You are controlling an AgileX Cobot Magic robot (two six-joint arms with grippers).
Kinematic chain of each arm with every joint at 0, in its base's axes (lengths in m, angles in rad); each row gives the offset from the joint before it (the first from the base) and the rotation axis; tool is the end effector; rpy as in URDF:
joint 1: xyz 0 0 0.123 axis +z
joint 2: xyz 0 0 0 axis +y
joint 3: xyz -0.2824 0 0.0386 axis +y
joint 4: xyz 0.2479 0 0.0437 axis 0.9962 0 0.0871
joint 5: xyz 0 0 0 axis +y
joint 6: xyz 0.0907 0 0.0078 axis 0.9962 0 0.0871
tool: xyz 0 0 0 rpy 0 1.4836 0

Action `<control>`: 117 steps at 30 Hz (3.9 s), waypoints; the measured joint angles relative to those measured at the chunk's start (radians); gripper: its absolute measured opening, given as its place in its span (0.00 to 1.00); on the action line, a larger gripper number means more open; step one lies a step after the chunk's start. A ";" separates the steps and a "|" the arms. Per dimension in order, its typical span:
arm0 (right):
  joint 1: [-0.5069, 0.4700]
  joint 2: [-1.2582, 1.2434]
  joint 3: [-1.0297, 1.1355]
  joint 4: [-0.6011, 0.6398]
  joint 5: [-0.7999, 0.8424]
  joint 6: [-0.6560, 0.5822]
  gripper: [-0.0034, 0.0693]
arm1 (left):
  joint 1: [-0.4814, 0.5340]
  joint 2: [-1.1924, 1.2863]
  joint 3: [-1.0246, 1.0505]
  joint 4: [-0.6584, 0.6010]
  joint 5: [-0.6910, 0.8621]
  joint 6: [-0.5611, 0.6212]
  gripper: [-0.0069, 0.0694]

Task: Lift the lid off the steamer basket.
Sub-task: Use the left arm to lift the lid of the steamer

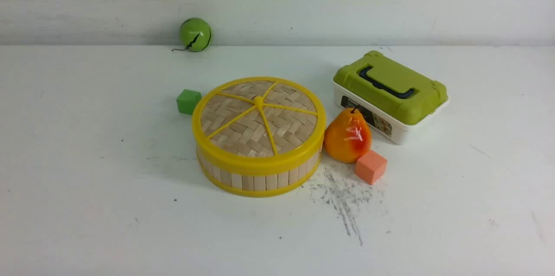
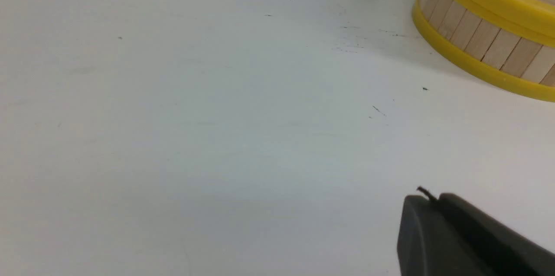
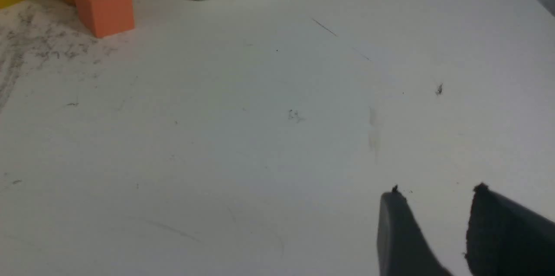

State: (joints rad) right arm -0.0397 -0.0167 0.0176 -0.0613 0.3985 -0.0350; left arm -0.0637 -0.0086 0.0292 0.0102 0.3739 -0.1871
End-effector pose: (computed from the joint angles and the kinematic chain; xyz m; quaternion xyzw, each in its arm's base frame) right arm 0.0514 -0.0042 0.1723 -0.0139 0.8081 -0.0482 0.5869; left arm 0.0527 -0.0030 0.1701 -0.0470 0.8056 -0.0696 0.5864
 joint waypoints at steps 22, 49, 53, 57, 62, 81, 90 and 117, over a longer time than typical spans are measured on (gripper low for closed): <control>0.000 0.000 0.000 0.000 0.000 0.000 0.38 | 0.000 0.000 0.000 0.000 0.000 0.000 0.15; 0.000 0.000 0.000 0.000 0.000 0.000 0.38 | 0.000 0.000 0.000 0.001 0.000 0.000 0.18; 0.000 0.000 0.000 0.000 0.000 0.000 0.38 | 0.000 0.000 0.000 0.001 0.000 0.000 0.19; 0.000 0.000 0.000 0.000 0.000 0.000 0.38 | 0.000 0.000 0.000 0.001 0.000 0.000 0.19; 0.000 0.000 0.000 0.000 0.000 0.000 0.38 | 0.000 0.000 0.000 0.001 0.000 0.000 0.20; 0.000 0.000 0.000 0.000 0.000 0.000 0.38 | 0.000 0.000 0.000 0.001 -0.457 0.000 0.21; 0.000 0.000 0.000 0.000 0.000 0.000 0.38 | 0.000 0.000 0.000 -0.010 -0.787 -0.022 0.22; 0.000 0.000 0.000 0.000 0.000 0.000 0.38 | 0.000 0.648 -0.677 0.053 0.048 -0.259 0.07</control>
State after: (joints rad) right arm -0.0397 -0.0167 0.0176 -0.0613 0.3985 -0.0350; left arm -0.0637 0.6399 -0.6474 0.0636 0.4217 -0.4457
